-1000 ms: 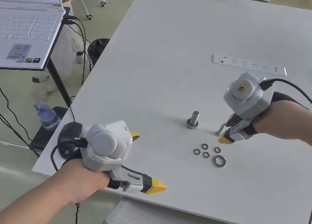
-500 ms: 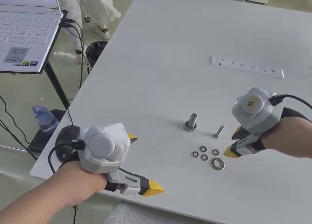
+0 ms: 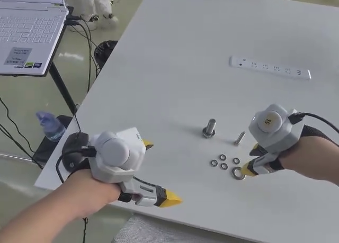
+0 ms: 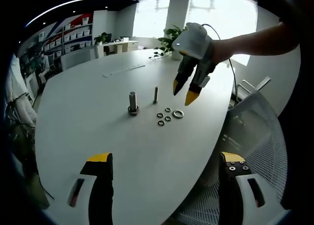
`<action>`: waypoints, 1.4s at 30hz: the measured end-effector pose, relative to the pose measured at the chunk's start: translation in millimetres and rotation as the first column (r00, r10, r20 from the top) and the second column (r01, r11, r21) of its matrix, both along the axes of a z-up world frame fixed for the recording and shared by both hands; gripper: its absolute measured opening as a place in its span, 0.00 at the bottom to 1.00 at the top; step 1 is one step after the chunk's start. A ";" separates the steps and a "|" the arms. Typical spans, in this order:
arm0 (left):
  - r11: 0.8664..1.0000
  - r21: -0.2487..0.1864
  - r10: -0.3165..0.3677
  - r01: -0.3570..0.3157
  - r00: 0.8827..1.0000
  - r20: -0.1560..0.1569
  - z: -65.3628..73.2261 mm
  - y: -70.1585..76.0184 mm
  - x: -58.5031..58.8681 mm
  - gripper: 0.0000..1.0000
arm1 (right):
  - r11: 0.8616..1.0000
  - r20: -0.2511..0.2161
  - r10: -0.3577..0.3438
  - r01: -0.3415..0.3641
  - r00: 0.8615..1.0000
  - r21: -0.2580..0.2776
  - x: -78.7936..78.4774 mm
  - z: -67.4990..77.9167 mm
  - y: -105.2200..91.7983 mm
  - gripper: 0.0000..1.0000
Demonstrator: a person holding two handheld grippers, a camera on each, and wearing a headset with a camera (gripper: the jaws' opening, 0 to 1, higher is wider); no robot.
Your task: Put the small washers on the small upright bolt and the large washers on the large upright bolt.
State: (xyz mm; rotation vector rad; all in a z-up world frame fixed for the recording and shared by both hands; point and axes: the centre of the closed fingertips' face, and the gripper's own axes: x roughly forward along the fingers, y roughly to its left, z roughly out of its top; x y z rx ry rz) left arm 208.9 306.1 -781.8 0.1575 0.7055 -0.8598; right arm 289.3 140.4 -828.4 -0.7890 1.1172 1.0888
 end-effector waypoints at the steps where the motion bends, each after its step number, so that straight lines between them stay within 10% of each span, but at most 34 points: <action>1: 1.000 0.001 -0.001 0.001 1.000 0.001 -0.1 -0.9 0.4 0.89 | 1.000 -0.002 -0.004 0.004 1.000 0.001 0.0 -2.1 0.3 0.35; 15: 1.000 0.004 -0.004 0.004 1.000 -0.008 -1.5 2.3 -1.3 0.88 | 1.000 -0.003 -0.019 0.019 1.000 -0.021 3.1 -34.6 -0.9 0.35; 42: 1.000 0.005 -0.014 0.014 1.000 -0.018 -5.8 4.0 -3.4 0.88 | 0.998 0.017 -0.056 0.057 0.998 -0.039 -3.2 -47.2 -1.7 0.34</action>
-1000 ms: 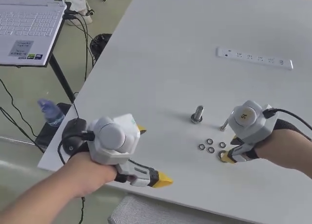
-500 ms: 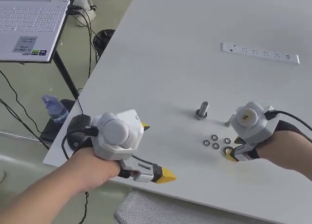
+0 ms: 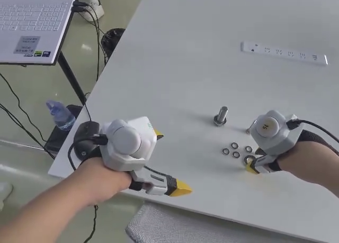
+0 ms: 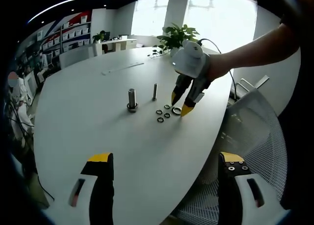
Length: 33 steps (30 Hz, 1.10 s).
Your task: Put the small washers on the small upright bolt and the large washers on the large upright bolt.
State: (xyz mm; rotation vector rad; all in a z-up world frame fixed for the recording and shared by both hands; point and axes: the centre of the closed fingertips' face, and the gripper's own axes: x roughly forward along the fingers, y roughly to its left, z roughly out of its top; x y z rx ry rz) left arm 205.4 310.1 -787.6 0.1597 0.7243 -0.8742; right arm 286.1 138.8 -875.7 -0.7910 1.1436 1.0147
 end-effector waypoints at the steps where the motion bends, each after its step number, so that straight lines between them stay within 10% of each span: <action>1: 1.000 0.001 0.000 0.000 1.000 -0.001 -0.5 0.2 0.0 0.88 | 1.000 -0.001 -0.005 0.005 1.000 0.002 0.0 0.0 0.2 0.34; 33: 1.000 0.007 -0.011 0.011 1.000 0.000 -1.9 -0.9 -2.4 0.86 | 0.999 -0.002 -0.013 0.013 1.000 -0.031 1.6 -5.5 0.8 0.24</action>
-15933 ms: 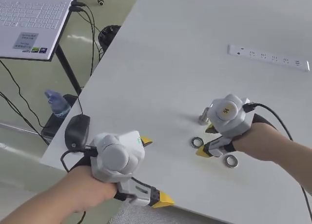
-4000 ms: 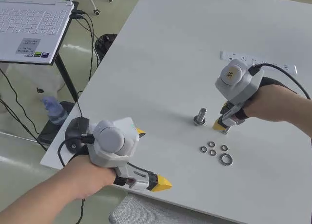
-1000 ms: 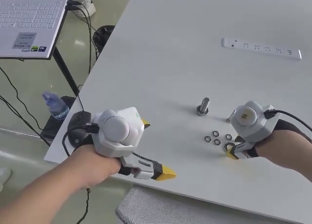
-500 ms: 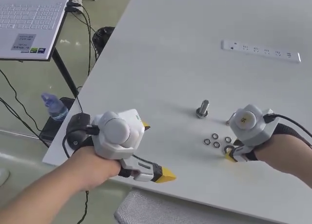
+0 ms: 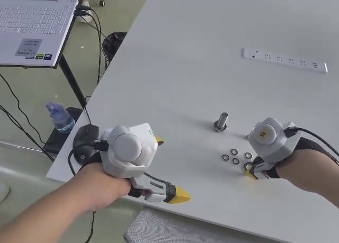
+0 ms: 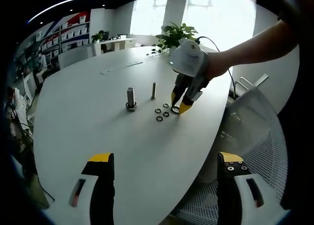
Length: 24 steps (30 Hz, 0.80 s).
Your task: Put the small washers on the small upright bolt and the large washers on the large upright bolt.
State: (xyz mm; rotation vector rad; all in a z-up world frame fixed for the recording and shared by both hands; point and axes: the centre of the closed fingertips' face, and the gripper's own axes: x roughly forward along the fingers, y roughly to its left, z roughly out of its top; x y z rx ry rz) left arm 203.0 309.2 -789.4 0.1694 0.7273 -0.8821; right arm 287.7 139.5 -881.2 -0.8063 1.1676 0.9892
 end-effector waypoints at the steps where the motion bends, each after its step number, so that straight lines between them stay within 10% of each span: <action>1: 1.000 -0.001 0.000 0.000 1.000 0.000 0.2 -0.2 -0.1 0.86 | 1.000 -0.001 -0.002 0.002 1.000 -0.001 0.1 -0.1 -0.2 0.24; 24: 1.000 -0.017 0.012 -0.011 1.000 0.019 6.5 -6.1 1.9 0.86 | 0.999 -0.041 0.029 -0.031 0.999 -0.043 2.2 2.0 -1.8 0.20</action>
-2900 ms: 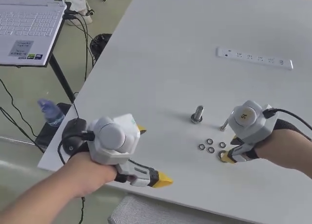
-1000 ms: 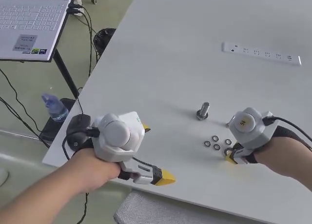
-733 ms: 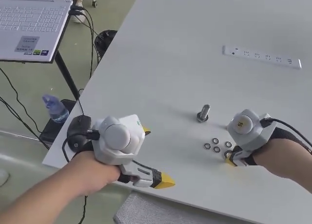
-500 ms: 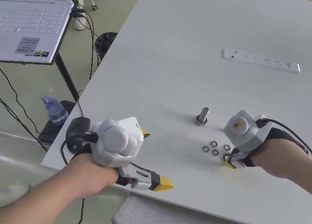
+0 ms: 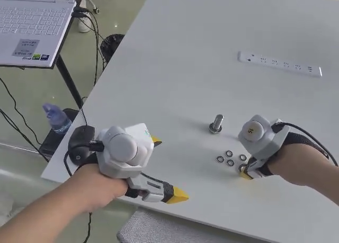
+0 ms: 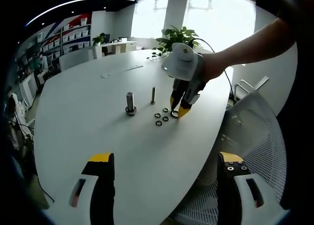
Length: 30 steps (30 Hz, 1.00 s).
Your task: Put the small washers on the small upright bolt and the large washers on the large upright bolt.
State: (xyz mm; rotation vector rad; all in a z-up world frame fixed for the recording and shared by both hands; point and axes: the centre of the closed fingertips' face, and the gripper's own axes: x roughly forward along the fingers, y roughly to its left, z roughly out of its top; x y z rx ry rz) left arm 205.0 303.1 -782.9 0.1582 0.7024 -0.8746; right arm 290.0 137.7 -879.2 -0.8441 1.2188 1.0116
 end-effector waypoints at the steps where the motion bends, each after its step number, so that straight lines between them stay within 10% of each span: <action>1: 1.000 0.007 -0.001 0.001 1.000 -0.001 -0.9 0.8 -0.8 0.86 | 1.000 0.001 -0.002 0.002 1.000 0.001 0.8 0.1 -1.6 0.20; 30: 1.000 0.008 0.005 -0.005 1.000 -0.001 -1.1 2.5 -3.9 0.85 | 1.000 -0.022 -0.019 0.020 1.000 0.024 -3.2 47.1 -2.3 0.21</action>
